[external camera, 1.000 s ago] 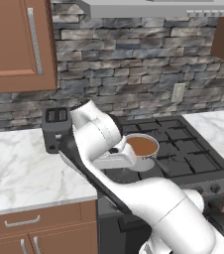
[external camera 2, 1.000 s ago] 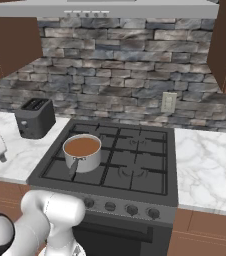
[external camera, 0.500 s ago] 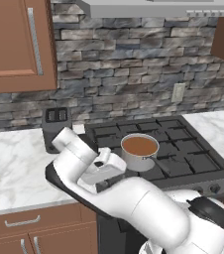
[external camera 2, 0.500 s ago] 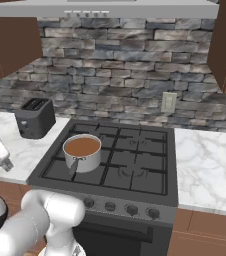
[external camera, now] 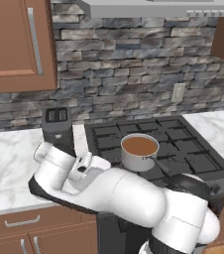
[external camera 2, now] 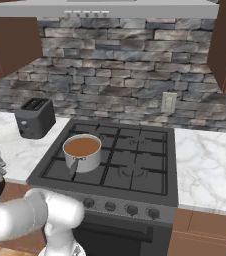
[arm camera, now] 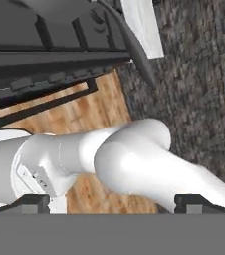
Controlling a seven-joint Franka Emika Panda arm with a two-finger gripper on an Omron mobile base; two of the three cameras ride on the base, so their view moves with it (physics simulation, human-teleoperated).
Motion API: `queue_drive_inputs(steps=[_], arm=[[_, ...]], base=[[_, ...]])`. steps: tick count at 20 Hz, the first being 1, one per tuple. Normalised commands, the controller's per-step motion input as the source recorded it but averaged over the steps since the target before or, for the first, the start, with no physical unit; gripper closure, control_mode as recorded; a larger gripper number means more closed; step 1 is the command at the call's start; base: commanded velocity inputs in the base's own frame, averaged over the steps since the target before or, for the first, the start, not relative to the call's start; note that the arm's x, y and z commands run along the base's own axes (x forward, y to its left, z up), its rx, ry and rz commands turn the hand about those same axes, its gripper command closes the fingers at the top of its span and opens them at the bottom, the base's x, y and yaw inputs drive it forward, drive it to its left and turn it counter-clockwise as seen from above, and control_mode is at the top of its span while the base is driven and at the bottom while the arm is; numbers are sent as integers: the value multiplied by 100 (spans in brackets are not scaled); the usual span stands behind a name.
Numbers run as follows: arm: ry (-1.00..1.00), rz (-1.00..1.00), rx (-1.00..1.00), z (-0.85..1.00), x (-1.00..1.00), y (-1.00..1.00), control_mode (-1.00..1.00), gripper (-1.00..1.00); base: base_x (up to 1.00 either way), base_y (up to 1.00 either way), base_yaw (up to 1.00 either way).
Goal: Pick up the sugar cube(s) and place them in the saucepan with hot chocolate.
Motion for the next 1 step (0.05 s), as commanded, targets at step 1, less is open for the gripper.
queue_drive_inputs(steps=[1], arm=[[0, 9, -11, 0, -39, 24, -100, -100]], base=[[0, 0, 0]])
